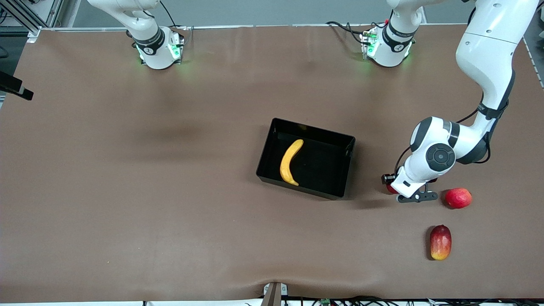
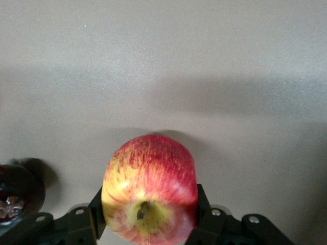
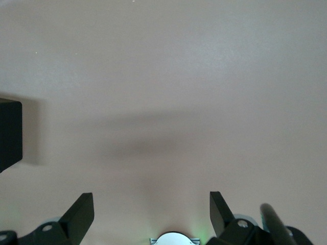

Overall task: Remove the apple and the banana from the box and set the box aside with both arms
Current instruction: 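Lift the apple out of the tray and carry it beside the plum, then lower the apple onto the table and open the left gripper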

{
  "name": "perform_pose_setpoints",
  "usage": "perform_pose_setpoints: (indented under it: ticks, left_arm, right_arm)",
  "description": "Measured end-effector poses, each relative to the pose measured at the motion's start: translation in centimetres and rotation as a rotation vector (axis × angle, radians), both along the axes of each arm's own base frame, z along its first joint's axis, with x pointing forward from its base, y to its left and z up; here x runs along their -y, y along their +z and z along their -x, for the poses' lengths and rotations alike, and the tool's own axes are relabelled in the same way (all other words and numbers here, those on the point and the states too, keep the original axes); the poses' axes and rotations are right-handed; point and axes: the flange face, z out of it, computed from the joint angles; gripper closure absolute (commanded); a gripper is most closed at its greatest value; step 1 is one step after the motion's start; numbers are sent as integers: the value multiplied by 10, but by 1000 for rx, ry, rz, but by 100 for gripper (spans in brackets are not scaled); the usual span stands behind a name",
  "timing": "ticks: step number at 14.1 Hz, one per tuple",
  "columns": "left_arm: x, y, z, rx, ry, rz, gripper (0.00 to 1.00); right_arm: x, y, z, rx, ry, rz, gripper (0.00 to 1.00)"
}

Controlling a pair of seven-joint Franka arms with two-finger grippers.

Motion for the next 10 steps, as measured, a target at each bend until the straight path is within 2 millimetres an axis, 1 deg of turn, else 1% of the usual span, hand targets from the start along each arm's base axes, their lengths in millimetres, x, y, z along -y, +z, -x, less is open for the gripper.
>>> perform_pose_setpoints:
  ticks: [2,5,8,9,10]
  left_arm:
    - [-2,-5,0,-3,4,5,100]
    - [-11,-4,-2,-1,18,5,100]
    - [-15,-4,-3,0,25,6,100]
    - [-15,-4,-3,1,25,6,93]
    - [-15,-4,-4,2,26,6,47]
  right_arm:
    - [-6,0,-1,-4,13,19,0]
    - [-17,1,-3,-5,38,46,0]
    - [-18,2,-3,-3,39,50,0]
    - [-18,2,-3,-4,39,50,0]
    - [-17,2,-3,-4,39,50,0]
